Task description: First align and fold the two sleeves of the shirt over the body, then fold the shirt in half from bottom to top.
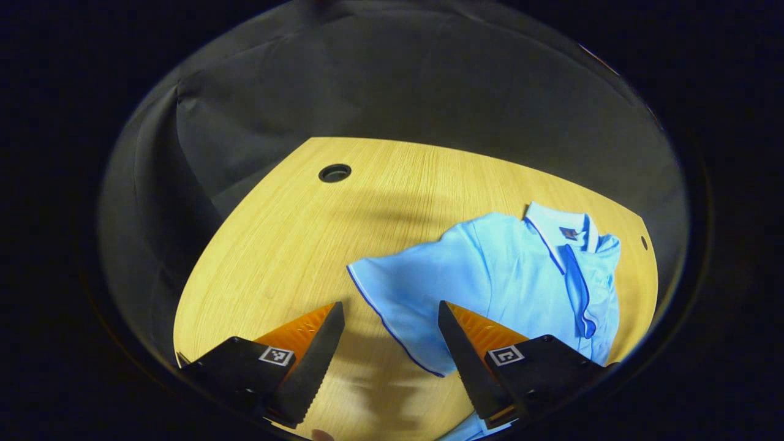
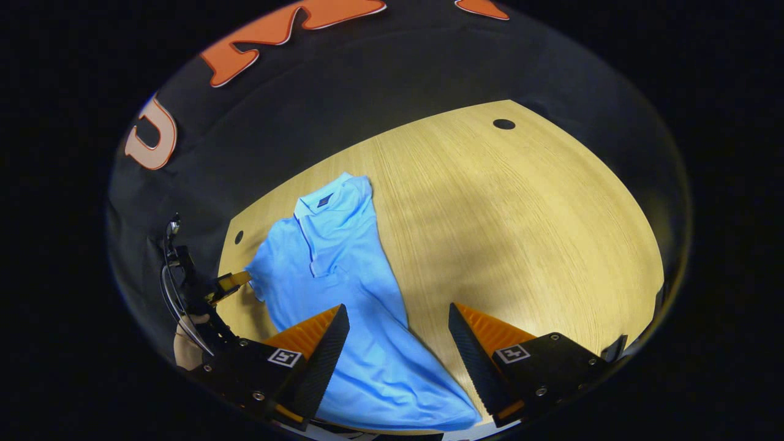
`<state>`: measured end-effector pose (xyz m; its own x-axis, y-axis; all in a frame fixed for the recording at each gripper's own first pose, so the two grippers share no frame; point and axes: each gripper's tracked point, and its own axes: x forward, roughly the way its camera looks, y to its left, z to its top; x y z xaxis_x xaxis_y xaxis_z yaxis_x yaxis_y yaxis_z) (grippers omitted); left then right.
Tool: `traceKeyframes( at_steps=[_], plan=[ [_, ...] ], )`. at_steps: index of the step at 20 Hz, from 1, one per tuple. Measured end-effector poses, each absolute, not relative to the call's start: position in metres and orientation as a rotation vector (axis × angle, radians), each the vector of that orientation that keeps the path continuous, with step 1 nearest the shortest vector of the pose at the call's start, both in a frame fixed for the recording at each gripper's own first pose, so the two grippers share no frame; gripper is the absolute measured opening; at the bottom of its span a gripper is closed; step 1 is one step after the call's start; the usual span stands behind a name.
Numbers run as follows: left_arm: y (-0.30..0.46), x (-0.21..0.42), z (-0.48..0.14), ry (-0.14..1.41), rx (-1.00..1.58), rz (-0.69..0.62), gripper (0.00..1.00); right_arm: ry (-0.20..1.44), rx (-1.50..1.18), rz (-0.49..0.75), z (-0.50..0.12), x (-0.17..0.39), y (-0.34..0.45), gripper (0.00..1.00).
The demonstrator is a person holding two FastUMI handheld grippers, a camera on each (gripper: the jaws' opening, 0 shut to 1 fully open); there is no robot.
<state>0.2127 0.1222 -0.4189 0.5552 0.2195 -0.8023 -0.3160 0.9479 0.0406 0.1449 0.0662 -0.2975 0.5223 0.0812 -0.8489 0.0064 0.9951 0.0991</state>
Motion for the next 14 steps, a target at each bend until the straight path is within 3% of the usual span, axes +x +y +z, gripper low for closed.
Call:
traceKeyframes(
  at_steps=[11, 13, 14],
  plan=[
    [0.117, 0.205, -0.435, 0.967, -0.137, 0.361, 0.99, 1.025, 0.130, 0.070, -0.299, 0.154, 0.063, 0.99],
    [0.116, 0.209, -0.438, 0.961, -0.136, 0.345, 0.87, 1.028, 0.145, 0.073, -0.301, 0.155, 0.066, 0.98],
    [0.117, 0.211, -0.438, 0.950, -0.148, 0.346, 0.75, 1.030, 0.148, 0.075, -0.302, 0.155, 0.067, 0.99]
  ],
)
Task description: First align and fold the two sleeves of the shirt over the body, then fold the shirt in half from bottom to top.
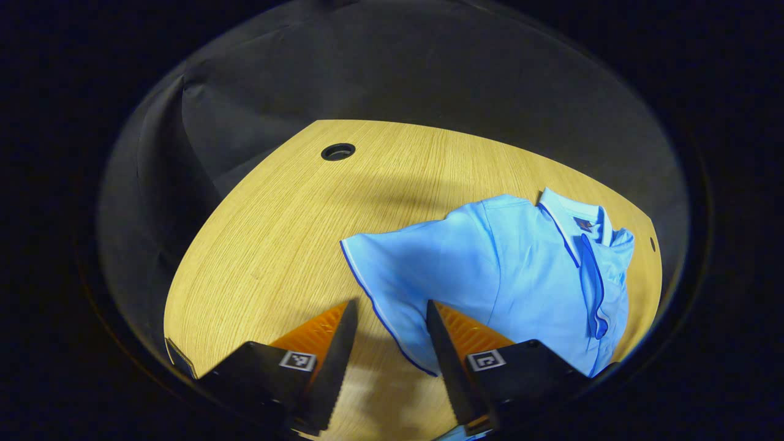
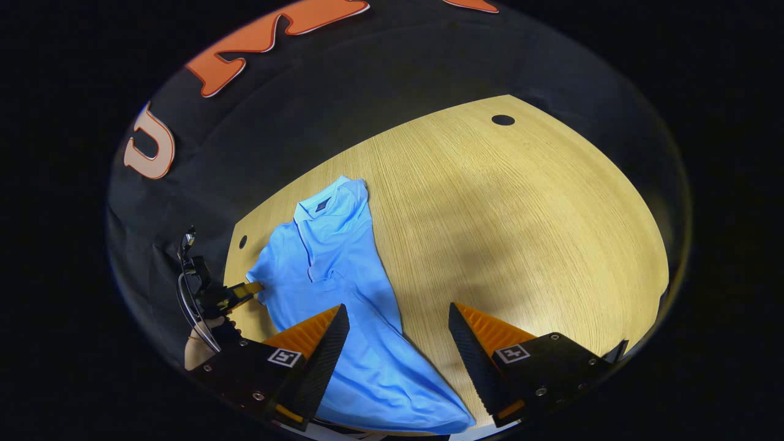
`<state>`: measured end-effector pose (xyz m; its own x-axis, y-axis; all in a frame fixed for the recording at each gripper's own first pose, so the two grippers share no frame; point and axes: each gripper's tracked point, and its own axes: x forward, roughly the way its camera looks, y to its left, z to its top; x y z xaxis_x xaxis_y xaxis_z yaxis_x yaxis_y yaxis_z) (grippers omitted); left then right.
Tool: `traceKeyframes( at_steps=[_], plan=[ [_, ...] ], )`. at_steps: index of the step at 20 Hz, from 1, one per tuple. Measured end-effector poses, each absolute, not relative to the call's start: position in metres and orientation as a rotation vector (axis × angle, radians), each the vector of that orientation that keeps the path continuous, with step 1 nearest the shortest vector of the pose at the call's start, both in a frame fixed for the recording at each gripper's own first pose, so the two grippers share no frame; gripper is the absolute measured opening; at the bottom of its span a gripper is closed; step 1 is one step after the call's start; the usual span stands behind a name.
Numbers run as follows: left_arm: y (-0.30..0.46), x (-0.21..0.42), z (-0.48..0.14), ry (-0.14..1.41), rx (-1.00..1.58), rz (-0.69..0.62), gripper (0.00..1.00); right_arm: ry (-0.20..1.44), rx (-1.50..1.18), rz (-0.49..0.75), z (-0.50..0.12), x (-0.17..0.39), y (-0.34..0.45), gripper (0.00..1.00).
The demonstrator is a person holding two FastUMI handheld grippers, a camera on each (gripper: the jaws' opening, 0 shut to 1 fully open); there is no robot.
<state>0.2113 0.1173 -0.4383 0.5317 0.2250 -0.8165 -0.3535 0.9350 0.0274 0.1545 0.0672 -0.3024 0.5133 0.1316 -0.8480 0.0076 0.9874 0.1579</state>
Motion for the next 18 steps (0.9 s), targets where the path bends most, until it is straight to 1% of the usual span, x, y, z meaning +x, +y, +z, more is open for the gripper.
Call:
traceKeyframes(
  at_steps=[3, 5, 9, 12, 15, 18],
  plan=[
    [0.114, 0.214, -0.439, 0.910, -0.240, 0.359, 0.15, 1.028, 0.142, 0.076, -0.302, 0.154, 0.068, 0.99],
    [0.114, 0.211, -0.438, 0.915, -0.224, 0.316, 0.05, 1.028, 0.138, 0.075, -0.302, 0.152, 0.070, 0.99],
    [0.098, 0.215, -0.428, 0.931, -0.195, 0.216, 0.04, 1.017, 0.138, 0.073, -0.298, 0.148, 0.074, 0.98],
    [0.086, 0.225, -0.393, 0.859, -0.157, 0.162, 0.04, 0.999, 0.140, 0.073, -0.292, 0.145, 0.075, 0.98],
    [0.066, 0.232, -0.358, 0.818, -0.091, 0.085, 0.04, 0.986, 0.141, 0.071, -0.288, 0.140, 0.074, 0.99],
    [0.025, 0.244, -0.327, 0.790, -0.094, -0.003, 0.04, 0.974, 0.148, 0.064, -0.284, 0.135, 0.069, 0.99]
  ],
)
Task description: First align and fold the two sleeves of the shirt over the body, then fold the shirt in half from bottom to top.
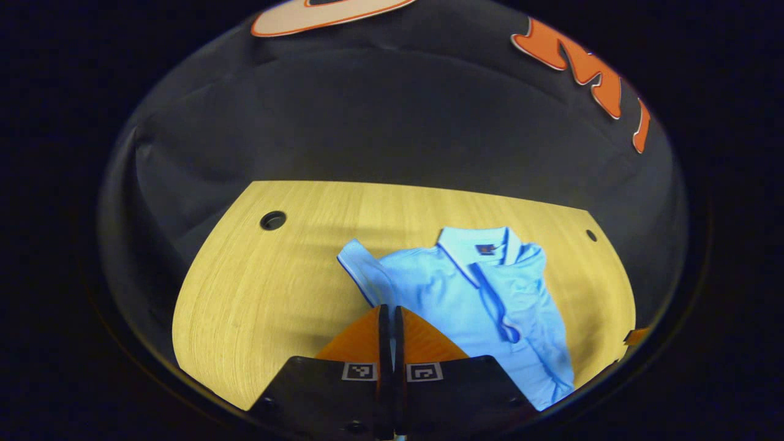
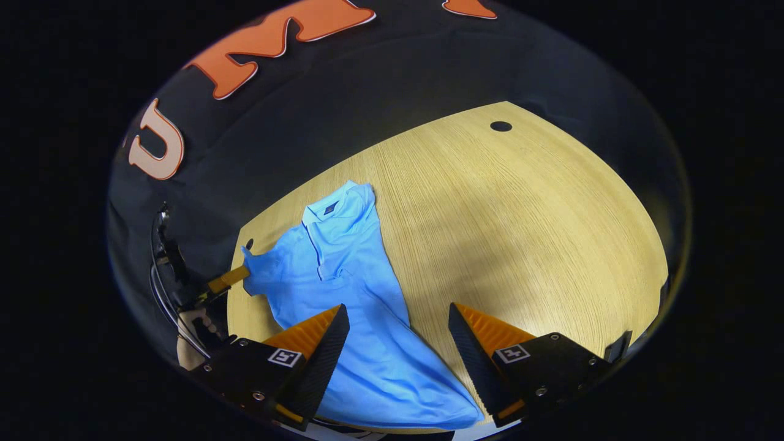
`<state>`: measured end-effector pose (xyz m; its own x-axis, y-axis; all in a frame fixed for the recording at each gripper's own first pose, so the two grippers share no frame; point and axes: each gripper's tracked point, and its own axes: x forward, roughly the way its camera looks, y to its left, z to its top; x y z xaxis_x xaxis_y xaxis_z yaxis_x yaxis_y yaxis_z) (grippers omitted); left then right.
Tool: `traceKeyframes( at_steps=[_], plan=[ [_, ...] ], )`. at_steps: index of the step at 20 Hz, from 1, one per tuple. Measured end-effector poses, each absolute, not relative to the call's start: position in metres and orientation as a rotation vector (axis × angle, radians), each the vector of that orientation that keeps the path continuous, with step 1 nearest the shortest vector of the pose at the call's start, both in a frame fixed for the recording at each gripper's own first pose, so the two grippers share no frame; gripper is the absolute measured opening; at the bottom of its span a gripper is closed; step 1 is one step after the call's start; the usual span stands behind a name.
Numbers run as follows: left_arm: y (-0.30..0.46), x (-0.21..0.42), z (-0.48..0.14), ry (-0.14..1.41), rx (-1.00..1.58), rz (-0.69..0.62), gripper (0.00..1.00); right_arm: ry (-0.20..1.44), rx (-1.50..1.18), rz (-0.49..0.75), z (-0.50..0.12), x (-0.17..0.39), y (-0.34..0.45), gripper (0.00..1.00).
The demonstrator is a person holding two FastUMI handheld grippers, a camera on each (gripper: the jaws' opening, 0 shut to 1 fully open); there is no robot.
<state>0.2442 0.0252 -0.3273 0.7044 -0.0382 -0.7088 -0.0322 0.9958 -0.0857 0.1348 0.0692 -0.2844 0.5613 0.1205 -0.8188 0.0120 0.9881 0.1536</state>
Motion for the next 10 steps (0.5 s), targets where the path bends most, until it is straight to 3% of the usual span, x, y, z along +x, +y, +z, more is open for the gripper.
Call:
traceKeyframes(
  at_steps=[10],
  plan=[
    [-0.134, 0.256, -0.326, 0.815, -0.056, -0.250, 0.04, 0.975, 0.175, 0.013, -0.286, 0.113, 0.027, 0.99]
  ],
)
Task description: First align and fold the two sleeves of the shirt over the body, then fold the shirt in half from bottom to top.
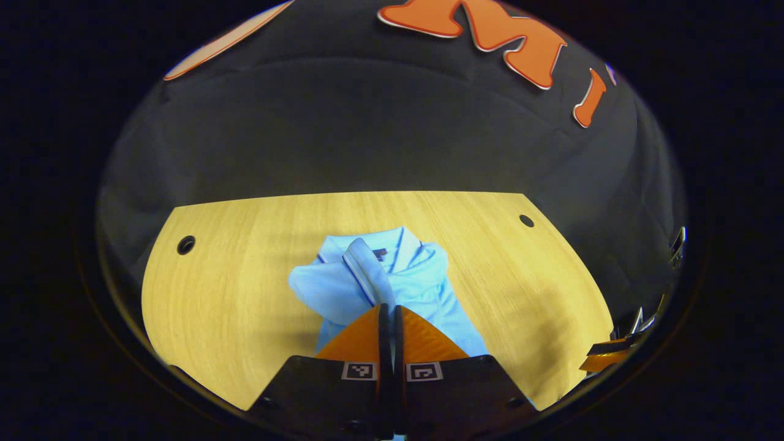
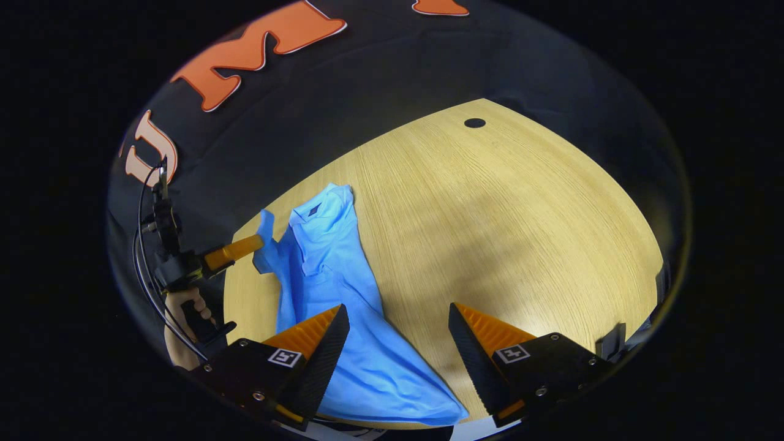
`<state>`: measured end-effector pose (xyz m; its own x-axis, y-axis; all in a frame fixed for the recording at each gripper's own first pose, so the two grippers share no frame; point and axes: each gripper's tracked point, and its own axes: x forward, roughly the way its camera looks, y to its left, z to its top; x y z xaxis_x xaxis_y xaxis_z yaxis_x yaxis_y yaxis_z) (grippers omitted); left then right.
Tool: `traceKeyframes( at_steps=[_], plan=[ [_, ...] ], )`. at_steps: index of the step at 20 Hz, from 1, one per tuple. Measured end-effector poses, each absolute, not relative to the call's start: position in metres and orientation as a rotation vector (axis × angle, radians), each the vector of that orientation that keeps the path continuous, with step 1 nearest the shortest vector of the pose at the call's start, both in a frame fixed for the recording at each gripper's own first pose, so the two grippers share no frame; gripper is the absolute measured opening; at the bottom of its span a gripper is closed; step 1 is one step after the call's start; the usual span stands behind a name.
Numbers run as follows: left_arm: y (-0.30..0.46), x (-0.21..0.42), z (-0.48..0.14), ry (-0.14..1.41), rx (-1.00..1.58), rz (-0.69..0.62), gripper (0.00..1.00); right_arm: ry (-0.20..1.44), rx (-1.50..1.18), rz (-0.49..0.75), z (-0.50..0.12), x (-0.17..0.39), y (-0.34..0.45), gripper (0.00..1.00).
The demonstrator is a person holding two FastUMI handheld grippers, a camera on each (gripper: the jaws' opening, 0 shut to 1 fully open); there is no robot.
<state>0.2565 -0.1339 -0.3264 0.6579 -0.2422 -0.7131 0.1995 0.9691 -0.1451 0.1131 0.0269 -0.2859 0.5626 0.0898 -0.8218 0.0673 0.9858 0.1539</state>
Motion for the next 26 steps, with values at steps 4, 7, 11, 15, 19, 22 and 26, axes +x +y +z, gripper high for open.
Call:
traceKeyframes(
  at_steps=[4, 7, 11, 15, 19, 22, 26],
  plan=[
    [-0.170, 0.255, -0.343, 0.853, -0.034, -0.262, 0.04, 0.980, 0.193, -0.010, -0.288, 0.103, 0.006, 0.99],
    [-0.186, 0.252, -0.354, 0.879, -0.023, -0.258, 0.04, 0.983, 0.203, -0.022, -0.288, 0.100, -0.004, 0.99],
    [-0.205, 0.244, -0.363, 0.917, -0.087, -0.283, 0.18, 0.984, 0.206, -0.024, -0.286, 0.102, -0.009, 0.99],
    [-0.191, 0.230, -0.355, 0.922, -0.072, -0.247, 1.00, 0.992, 0.197, -0.007, -0.289, 0.104, -0.004, 0.99],
    [-0.155, 0.201, -0.339, 0.920, -0.059, -0.212, 0.97, 1.015, 0.176, 0.025, -0.296, 0.102, 0.013, 0.99],
    [-0.128, 0.173, -0.331, 0.943, -0.111, -0.182, 0.99, 1.046, 0.142, 0.057, -0.306, 0.101, 0.029, 0.99],
    [-0.080, 0.126, -0.336, 0.991, -0.118, -0.132, 0.99, 1.103, 0.050, 0.089, -0.328, 0.091, 0.045, 0.99]
  ],
)
